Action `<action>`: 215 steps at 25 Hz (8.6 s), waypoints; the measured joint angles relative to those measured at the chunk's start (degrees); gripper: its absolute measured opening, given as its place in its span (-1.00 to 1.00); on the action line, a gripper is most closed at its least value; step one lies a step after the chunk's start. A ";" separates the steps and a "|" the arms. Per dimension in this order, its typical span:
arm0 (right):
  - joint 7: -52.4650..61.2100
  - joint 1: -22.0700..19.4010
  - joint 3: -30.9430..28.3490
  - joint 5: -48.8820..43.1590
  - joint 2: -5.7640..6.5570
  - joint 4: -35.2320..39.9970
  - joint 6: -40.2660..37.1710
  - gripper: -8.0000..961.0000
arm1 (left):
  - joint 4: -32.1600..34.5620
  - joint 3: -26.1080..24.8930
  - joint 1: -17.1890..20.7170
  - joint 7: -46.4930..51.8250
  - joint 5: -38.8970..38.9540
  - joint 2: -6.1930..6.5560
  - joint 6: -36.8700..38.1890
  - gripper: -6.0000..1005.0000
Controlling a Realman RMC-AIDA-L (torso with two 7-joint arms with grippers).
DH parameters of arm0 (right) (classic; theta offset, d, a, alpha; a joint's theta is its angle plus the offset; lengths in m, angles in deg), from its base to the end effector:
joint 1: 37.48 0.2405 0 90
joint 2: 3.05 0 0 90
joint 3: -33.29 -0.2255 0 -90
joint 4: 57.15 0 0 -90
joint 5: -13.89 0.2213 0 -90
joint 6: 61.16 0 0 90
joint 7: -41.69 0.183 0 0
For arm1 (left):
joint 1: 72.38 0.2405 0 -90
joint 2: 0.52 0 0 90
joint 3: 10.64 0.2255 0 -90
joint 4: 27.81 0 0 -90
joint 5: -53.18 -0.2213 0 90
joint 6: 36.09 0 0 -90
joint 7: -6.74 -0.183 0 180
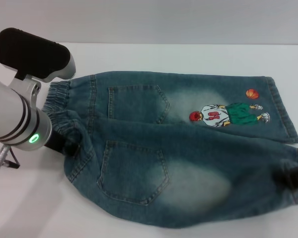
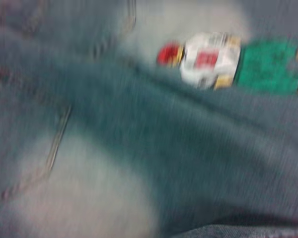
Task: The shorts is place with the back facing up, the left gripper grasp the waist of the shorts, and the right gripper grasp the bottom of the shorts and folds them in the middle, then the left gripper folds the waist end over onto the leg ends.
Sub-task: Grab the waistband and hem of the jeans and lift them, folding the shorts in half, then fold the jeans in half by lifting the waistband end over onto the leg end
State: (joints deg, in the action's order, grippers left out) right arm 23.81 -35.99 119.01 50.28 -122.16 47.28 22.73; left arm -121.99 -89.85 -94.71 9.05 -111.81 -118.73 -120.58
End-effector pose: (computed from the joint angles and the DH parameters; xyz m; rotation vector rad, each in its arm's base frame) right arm 0.2187 0.2828 0.0145 -2.2544 1.3274 -0.1947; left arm -0.1815 0.3316 -0.0231 -2.1295 -1.1242 0.5144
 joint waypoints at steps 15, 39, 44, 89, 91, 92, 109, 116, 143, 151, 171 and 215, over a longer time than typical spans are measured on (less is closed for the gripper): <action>-6.90 -2.91 -0.82 7.71 -0.26 -1.47 -26.35 -0.95 | -1.86 -1.35 4.07 0.46 0.19 0.10 11.90 -0.57; -9.10 -6.97 1.03 10.35 -0.51 -6.32 -46.90 -0.89 | 1.03 -10.02 7.77 -0.21 4.51 0.27 30.78 -0.57; -9.10 -6.59 1.20 10.64 -0.43 -6.37 -48.43 -0.88 | 3.27 -10.28 6.78 -1.37 6.59 0.34 34.62 -0.57; -9.10 -2.35 0.85 12.56 0.09 -18.08 -56.99 -0.77 | 23.90 -11.32 -1.56 -8.49 17.61 0.20 57.57 -0.52; -9.10 -1.94 0.80 12.57 0.16 -18.84 -57.01 -0.77 | 24.67 -11.11 -2.09 -8.58 17.67 0.22 57.87 -0.43; -9.10 -1.82 0.81 12.59 0.18 -19.01 -57.01 -0.77 | 24.67 -11.11 -2.09 -8.58 17.67 0.22 57.87 -0.39; -9.10 -1.83 0.62 12.65 0.20 -20.04 -56.86 -0.73 | 23.42 -10.43 -1.56 -8.64 18.05 0.27 54.07 0.58; -8.84 -1.23 0.33 12.65 0.22 -21.66 -58.48 -0.71 | 22.42 -10.42 -0.36 -8.80 18.03 0.34 52.72 0.71; -26.47 9.62 -6.30 21.62 0.16 -36.00 -61.95 -0.06 | 21.91 -9.93 0.75 -10.22 17.66 0.36 49.25 0.64; -39.81 5.63 0.42 36.54 0.12 -33.31 -61.65 0.31 | 28.51 -12.83 -3.90 -14.48 17.87 0.39 49.64 0.62; -40.87 5.45 11.43 37.41 -0.02 -30.21 -61.73 0.32 | 42.79 -16.62 -13.15 -18.83 18.47 0.38 52.03 0.57; -39.61 3.78 10.88 37.43 -0.04 -28.54 -55.87 0.32 | 42.73 -11.43 -8.20 -19.63 25.95 0.04 61.23 -0.85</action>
State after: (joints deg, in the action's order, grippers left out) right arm -15.80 -32.21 129.90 87.71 -122.20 18.74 -33.14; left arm -79.26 -101.27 -102.91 -10.58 -85.86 -118.69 -59.35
